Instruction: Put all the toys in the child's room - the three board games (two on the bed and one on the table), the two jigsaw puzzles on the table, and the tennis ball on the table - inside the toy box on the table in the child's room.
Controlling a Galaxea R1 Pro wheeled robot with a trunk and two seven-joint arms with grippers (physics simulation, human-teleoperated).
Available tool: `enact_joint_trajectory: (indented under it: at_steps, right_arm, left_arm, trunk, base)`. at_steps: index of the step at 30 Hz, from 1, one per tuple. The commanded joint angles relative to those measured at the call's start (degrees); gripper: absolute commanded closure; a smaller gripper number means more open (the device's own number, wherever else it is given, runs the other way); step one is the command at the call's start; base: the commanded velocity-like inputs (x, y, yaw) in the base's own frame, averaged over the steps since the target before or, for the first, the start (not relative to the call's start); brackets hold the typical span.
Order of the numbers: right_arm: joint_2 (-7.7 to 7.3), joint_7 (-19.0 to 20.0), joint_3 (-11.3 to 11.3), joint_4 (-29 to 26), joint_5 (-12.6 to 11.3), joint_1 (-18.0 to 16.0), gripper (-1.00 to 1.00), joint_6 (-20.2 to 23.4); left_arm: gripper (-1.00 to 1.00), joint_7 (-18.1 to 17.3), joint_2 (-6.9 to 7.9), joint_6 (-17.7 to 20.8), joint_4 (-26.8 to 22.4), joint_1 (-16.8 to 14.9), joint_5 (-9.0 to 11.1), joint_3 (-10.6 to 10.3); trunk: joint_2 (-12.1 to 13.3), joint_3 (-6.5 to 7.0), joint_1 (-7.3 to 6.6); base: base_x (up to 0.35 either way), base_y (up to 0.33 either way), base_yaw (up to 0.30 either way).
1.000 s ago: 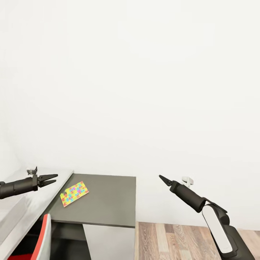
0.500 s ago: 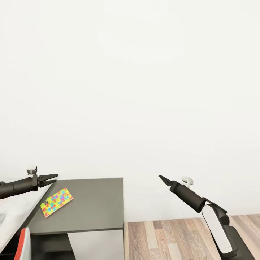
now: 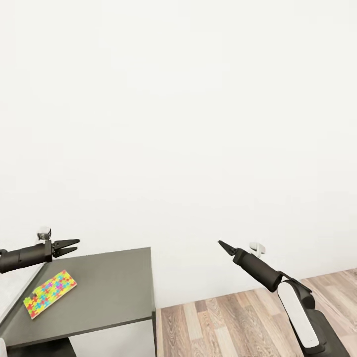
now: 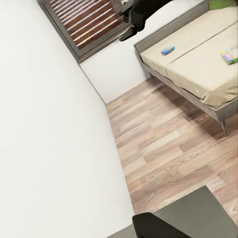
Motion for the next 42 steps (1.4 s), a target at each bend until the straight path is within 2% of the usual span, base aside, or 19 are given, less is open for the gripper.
enact_joint_trajectory:
  at_steps: [1, 34, 42]
  right_arm:
    - [0.02, 0.1, -0.1, 0.0, -0.3, 0.0, -1.0, 0.4]
    - [-0.07, 0.1, -0.2, 0.0, -0.3, 0.0, -1.0, 0.4]
    - [-0.07, 0.2, -1.5, 0.0, -0.4, 0.0, -1.0, 0.4]
  left_arm:
    - [-1.0, -0.2, 0.01, 0.6, 0.0, 0.0, 0.0, 0.0]
    - [-1.0, 0.2, -0.44, 0.8, 0.0, 0.0, -0.1, 0.0]
    - [-1.0, 0.3, -0.44, 0.8, 0.0, 0.0, -0.1, 0.0]
  trunk:
    - [0.0, 0.01, 0.02]
    - [0.0, 1.26, 0.02]
    - [0.0, 1.58, 0.02]
  base:
    - [0.0, 0.0, -0.279]
    - [0.0, 0.0, -0.278]
    - [0.0, 0.0, -0.277]
